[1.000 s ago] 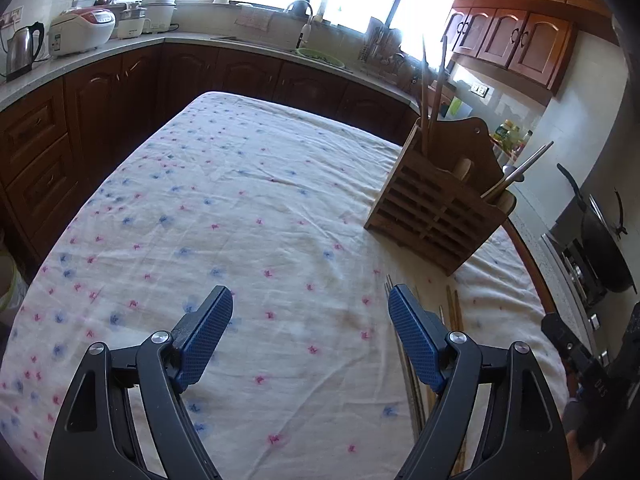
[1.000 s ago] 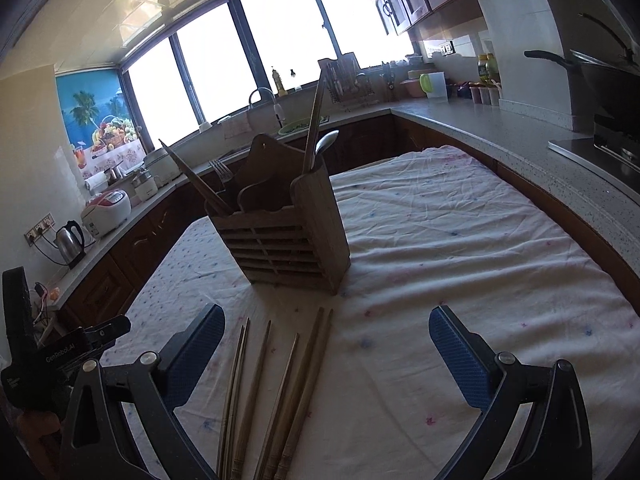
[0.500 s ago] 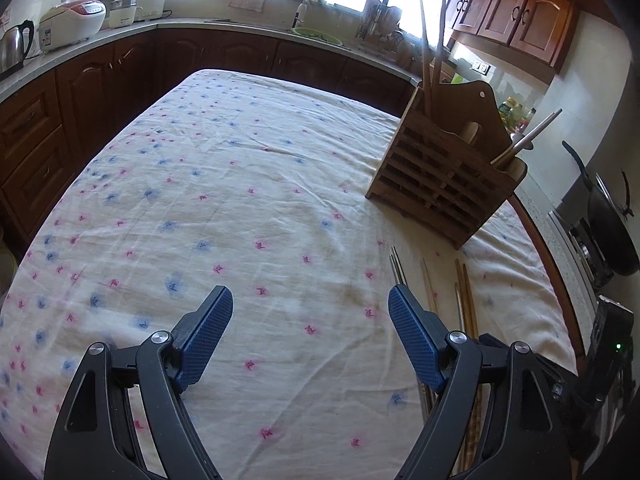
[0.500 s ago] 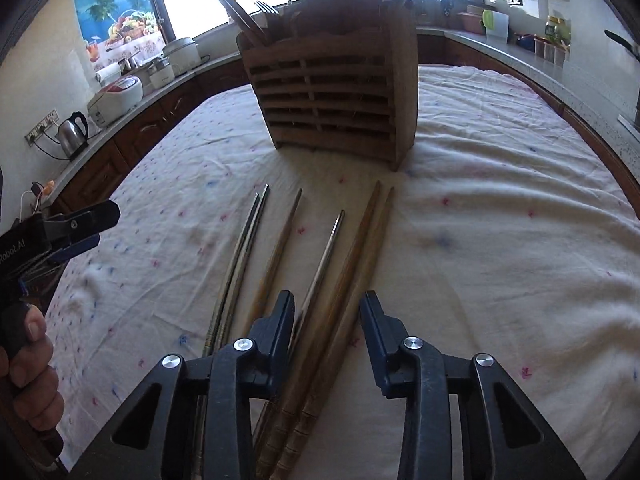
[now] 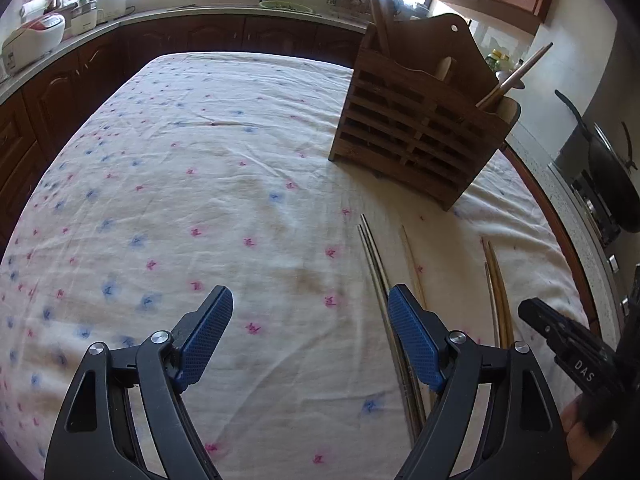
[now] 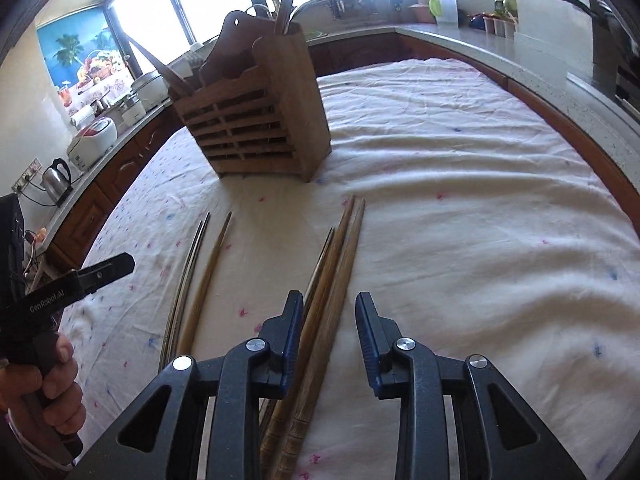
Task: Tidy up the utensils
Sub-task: 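Open both grippers and move them back over the chopsticks on the cloth, then grasp a wooden chopstick with the right gripper while the left grasps a metal one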
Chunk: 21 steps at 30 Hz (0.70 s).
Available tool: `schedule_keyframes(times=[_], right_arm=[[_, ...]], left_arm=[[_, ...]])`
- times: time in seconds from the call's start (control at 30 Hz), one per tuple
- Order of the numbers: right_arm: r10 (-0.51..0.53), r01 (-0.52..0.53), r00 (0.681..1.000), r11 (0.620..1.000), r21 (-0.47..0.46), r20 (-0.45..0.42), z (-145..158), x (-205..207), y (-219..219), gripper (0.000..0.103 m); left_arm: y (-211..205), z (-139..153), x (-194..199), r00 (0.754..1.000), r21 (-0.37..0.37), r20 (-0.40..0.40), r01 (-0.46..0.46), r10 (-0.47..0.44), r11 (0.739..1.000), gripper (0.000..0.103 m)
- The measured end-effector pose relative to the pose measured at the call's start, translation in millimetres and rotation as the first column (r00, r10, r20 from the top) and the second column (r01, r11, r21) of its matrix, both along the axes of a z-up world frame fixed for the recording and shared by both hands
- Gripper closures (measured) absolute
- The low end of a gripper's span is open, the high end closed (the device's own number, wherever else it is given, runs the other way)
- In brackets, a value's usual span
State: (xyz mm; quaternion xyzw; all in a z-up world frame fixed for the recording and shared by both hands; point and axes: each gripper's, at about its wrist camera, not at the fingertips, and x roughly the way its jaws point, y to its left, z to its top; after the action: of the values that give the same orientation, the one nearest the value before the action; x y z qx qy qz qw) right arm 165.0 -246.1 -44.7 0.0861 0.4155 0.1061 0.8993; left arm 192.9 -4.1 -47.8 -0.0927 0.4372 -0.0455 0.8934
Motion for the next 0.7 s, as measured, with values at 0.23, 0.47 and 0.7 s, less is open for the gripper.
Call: schedule_keyframes(times=[0.23,0.47,0.7], right_arm=[[-0.03,0.03,1.0,0.998,-0.05,-0.001,-1.2,32.8,0.6,0.078],[-0.014,0.012,0.999,0.997,-0.075,-0.031,-13.8,42.3,1.8,0.085],[-0.027,0.025,0.999,0.998,-0.055,-0.039,-12.0,40.9,-6.6,0.085]], left_arm=[[-26.8,-12.4,27.0,0.999,0.06,-0.037,0.036,-0.034,0.998,0.034],[-29.0,-21.1,26.1,0.998,0.129,-0.038,0.064,-0.059,0.99,0.047],[-27.0,-20.5,27.6,0.996,0.145,-0.058,0.077,-0.069,0.986,0.047]])
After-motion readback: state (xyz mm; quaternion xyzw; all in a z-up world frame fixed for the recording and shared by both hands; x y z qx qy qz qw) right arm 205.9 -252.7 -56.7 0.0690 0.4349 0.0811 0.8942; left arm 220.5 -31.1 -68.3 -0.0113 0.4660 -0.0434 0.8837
